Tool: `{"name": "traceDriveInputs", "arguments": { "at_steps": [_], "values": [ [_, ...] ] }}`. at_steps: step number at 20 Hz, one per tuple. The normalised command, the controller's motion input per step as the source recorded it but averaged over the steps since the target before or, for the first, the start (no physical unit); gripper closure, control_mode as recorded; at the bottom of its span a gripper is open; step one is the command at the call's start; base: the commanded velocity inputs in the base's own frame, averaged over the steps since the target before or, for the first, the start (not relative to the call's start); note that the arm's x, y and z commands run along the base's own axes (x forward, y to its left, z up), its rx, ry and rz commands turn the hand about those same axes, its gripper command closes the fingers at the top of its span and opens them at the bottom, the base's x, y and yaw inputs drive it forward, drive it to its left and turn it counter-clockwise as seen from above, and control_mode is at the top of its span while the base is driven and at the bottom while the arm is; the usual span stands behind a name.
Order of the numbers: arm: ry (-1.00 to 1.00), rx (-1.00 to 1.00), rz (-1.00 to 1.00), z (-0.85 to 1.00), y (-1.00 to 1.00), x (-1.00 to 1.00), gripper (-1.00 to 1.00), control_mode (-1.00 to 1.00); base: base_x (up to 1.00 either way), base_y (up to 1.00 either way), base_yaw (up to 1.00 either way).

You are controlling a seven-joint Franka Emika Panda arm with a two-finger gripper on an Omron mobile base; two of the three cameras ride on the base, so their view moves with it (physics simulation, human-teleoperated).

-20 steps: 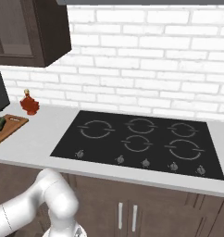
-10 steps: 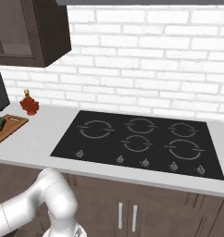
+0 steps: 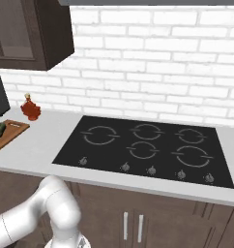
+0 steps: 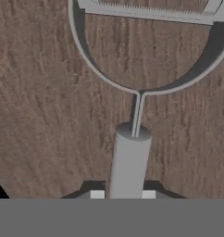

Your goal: Place the appropriate cutting tool for cutting the cucumber skin on the cutting board.

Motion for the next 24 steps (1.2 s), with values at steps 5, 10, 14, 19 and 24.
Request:
{"name": "traceDriveInputs", "arguments": {
  "at_steps": [5, 10, 14, 19, 24],
  "values": [
    [-0.09, 0.01, 0.0, -0.06, -0.14, -0.26, 1.0, -1.0, 0.0, 0.0, 0.0],
    [0.08, 0.07, 0.0, 1.0, -0.02, -0.67, 1.0, -1.0, 0.0, 0.0, 0.0],
    [0.09, 0.02, -0.02, 1.0, -0.39, -0.63, 1.0, -1.0, 0.0, 0.0, 0.0],
    [0.07, 0.0, -0.06, 1.0, -0.79, 0.11, 1.0, -1.0, 0.0, 0.0, 0.0],
    [0.07, -0.04, -0.08, 0.91, -0.88, 0.61, 1.0, -1.0, 0.0, 0.0, 0.0]
  ]
}}
